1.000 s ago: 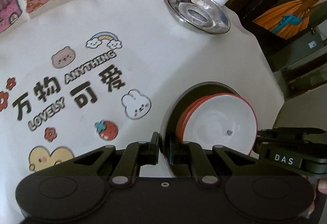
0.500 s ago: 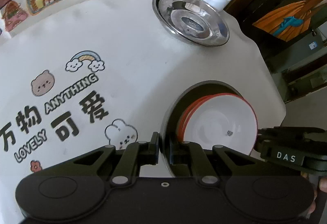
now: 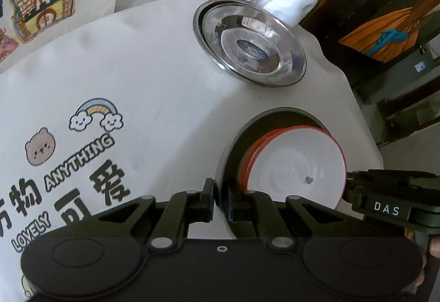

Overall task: Organize plates and bowls
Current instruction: 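Carry the stacked bowls with both grippers toward the steel plate by the bottle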

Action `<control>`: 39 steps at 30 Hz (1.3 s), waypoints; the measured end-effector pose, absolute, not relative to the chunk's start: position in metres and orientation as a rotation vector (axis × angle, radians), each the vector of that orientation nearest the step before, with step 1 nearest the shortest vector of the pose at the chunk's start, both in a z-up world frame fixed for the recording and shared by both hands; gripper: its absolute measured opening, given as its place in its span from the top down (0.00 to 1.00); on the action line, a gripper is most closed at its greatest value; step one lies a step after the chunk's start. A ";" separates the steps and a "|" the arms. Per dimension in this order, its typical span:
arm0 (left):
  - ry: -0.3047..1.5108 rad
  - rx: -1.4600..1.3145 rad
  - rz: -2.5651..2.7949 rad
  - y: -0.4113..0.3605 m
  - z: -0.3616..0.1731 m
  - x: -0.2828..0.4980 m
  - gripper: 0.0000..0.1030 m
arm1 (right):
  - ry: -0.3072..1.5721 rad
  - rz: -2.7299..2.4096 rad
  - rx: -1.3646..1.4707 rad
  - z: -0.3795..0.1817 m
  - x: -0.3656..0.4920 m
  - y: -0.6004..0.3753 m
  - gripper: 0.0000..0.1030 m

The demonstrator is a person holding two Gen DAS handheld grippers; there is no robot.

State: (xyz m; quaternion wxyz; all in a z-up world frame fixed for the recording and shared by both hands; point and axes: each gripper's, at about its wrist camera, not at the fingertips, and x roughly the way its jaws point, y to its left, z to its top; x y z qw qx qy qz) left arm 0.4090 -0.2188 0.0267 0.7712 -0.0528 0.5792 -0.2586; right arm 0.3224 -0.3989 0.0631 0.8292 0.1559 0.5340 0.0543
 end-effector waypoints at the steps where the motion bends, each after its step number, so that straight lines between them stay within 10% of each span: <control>1: 1.254 -0.114 -0.561 -0.220 0.027 0.411 0.93 | 1.132 0.116 0.330 0.064 0.323 -0.400 0.89; 39: 1.169 -0.124 -0.568 -0.265 0.057 0.468 0.93 | 1.086 0.059 0.311 0.093 0.386 -0.441 0.89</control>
